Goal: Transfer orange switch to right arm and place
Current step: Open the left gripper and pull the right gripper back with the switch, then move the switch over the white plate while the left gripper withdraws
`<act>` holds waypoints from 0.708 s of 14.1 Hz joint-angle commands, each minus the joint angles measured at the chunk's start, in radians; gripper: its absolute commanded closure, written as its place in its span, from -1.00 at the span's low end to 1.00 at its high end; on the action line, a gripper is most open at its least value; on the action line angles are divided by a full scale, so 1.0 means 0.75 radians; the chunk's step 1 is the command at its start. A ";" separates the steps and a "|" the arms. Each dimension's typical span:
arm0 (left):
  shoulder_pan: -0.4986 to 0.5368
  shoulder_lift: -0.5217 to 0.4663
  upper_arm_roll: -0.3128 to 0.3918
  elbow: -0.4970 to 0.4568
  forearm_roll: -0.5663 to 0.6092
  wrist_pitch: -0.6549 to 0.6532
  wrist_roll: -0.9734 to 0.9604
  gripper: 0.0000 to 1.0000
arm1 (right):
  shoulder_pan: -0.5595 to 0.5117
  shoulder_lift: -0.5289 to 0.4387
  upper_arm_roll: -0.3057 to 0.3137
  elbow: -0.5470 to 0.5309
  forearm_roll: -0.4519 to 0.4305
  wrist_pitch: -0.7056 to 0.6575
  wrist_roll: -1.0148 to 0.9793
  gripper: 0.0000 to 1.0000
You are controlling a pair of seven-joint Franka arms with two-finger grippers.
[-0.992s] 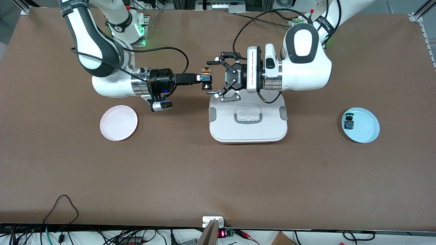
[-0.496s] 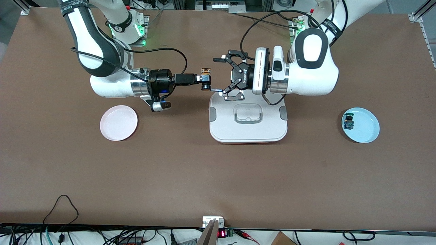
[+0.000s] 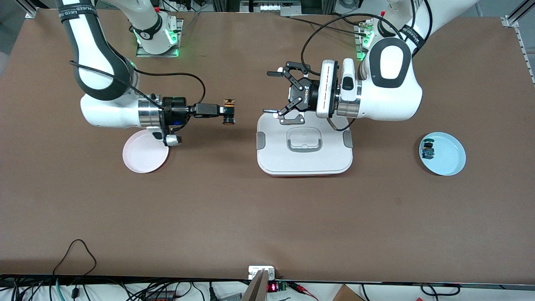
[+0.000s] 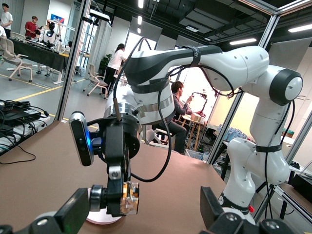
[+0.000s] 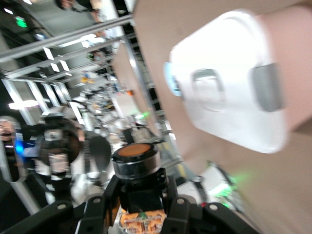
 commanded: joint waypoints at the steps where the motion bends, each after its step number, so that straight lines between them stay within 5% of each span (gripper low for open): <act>1: 0.012 -0.005 -0.002 0.013 0.060 -0.063 -0.032 -1.00 | -0.065 -0.046 0.002 -0.012 -0.274 -0.067 -0.011 1.00; 7: 0.149 -0.001 0.000 0.058 0.379 -0.394 -0.256 -1.00 | -0.116 -0.091 0.002 -0.008 -0.951 -0.084 -0.066 1.00; 10: 0.155 -0.003 -0.002 0.078 0.643 -0.513 -0.557 -1.00 | -0.169 -0.091 0.002 -0.012 -1.142 -0.096 -0.181 1.00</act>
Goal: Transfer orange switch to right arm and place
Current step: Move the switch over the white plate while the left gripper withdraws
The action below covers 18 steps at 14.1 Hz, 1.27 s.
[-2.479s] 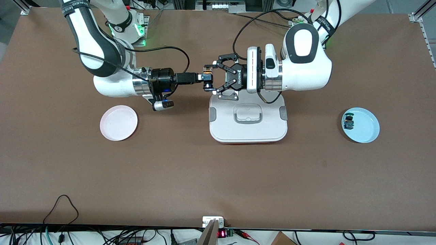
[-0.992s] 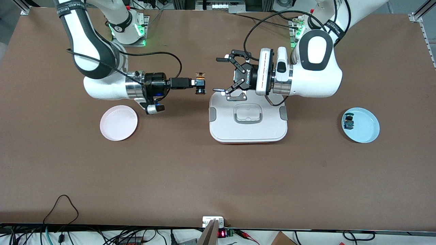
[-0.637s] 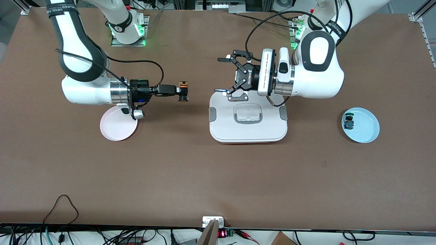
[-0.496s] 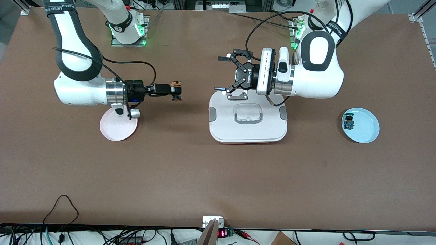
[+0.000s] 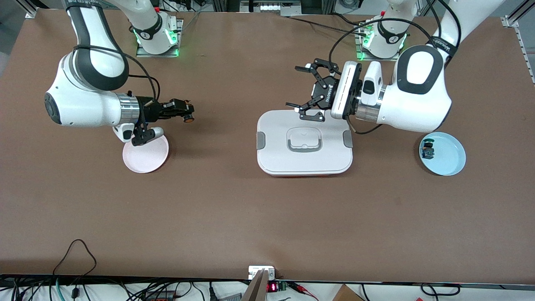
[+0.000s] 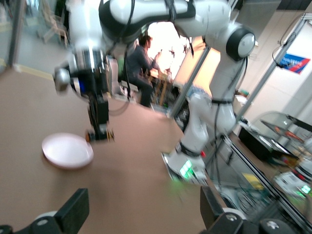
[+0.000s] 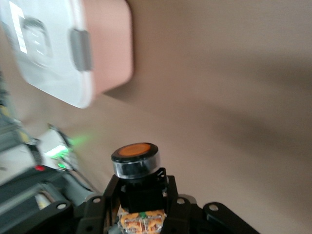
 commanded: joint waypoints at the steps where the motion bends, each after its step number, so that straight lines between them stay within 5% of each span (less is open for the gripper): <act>1: -0.013 -0.002 -0.008 0.025 0.189 -0.092 -0.304 -1.00 | -0.063 -0.020 0.009 -0.013 -0.166 -0.017 -0.121 1.00; 5: -0.060 0.002 -0.008 0.027 0.536 -0.119 -0.798 -1.00 | -0.072 -0.020 0.009 -0.011 -0.624 0.032 -0.391 1.00; 7: -0.066 -0.002 -0.008 0.058 0.737 -0.127 -1.036 -1.00 | -0.076 -0.018 0.009 -0.013 -0.758 0.081 -0.540 1.00; 11: -0.113 0.008 -0.008 0.188 1.301 -0.305 -1.415 -1.00 | -0.123 -0.014 0.009 -0.076 -0.842 0.220 -0.751 1.00; 14: -0.115 0.008 0.029 0.242 1.592 -0.407 -1.465 -1.00 | -0.151 -0.010 0.009 -0.172 -0.860 0.410 -0.986 1.00; 18: -0.107 0.008 0.080 0.354 1.773 -0.463 -1.483 -1.00 | -0.172 -0.002 0.009 -0.276 -0.950 0.633 -1.156 1.00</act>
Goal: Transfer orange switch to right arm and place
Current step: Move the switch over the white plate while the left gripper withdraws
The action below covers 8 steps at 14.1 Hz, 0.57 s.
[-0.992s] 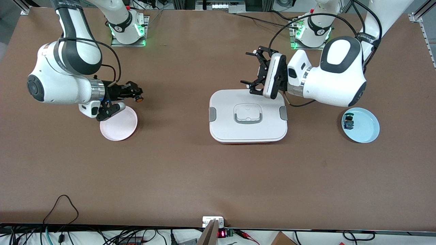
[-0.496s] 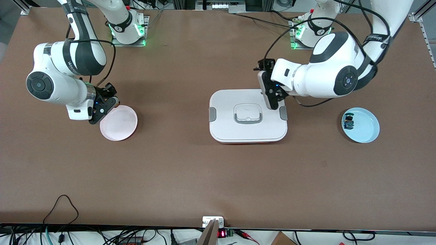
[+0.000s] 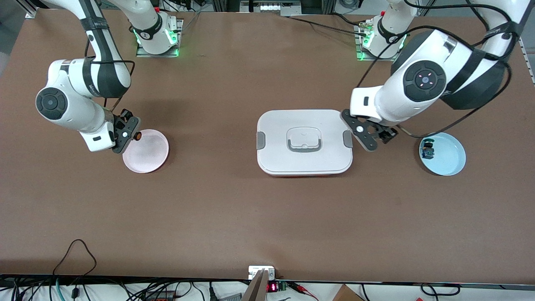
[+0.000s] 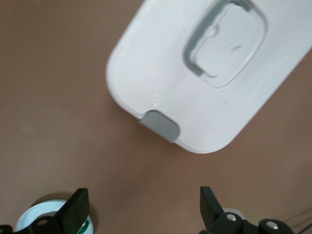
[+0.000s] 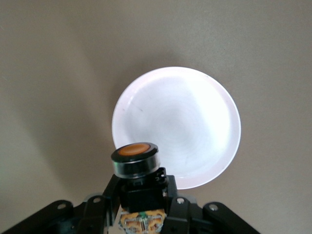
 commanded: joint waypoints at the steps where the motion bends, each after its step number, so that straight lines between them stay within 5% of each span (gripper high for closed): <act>1: -0.028 0.007 0.097 0.132 0.062 -0.071 -0.064 -1.00 | -0.028 -0.002 0.011 -0.072 -0.075 0.143 -0.132 1.00; 6: -0.190 -0.020 0.349 0.269 0.045 -0.063 -0.384 -1.00 | -0.030 0.074 0.013 -0.092 -0.075 0.243 -0.183 1.00; 8: -0.343 -0.126 0.585 0.265 -0.078 -0.055 -0.505 -1.00 | -0.028 0.107 0.013 -0.135 -0.069 0.341 -0.185 1.00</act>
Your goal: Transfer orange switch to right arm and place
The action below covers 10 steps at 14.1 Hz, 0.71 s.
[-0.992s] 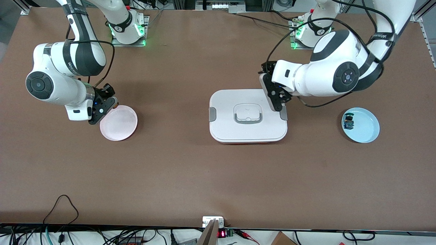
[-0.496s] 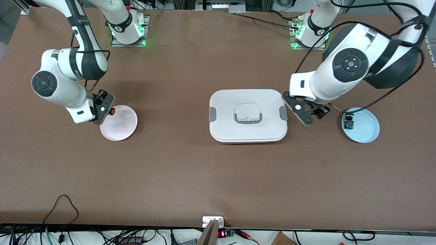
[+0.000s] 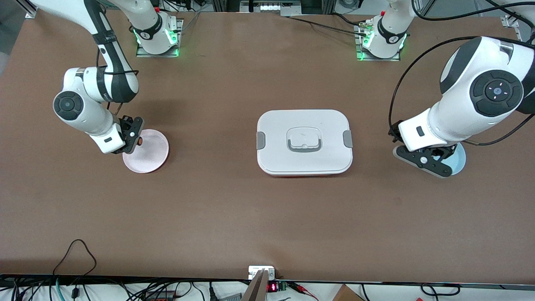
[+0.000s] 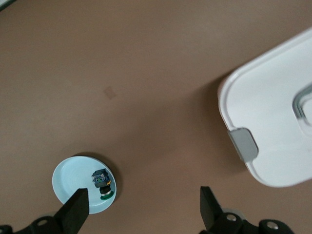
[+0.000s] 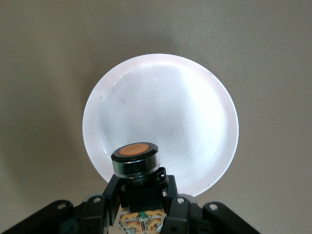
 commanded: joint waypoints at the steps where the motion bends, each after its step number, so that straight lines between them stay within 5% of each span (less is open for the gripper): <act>1: -0.231 -0.166 0.351 0.010 -0.211 -0.023 -0.123 -1.00 | -0.013 0.047 0.011 -0.059 -0.014 0.150 -0.053 1.00; 5: -0.457 -0.356 0.863 -0.176 -0.500 0.050 -0.106 -1.00 | -0.009 0.117 0.013 -0.076 -0.012 0.255 -0.143 1.00; 7: -0.467 -0.489 0.944 -0.349 -0.517 0.251 -0.102 -1.00 | 0.005 0.135 0.013 -0.082 -0.012 0.257 -0.145 1.00; 10: -0.467 -0.646 0.962 -0.519 -0.517 0.266 -0.090 -1.00 | 0.038 0.160 0.013 -0.084 -0.016 0.267 -0.190 1.00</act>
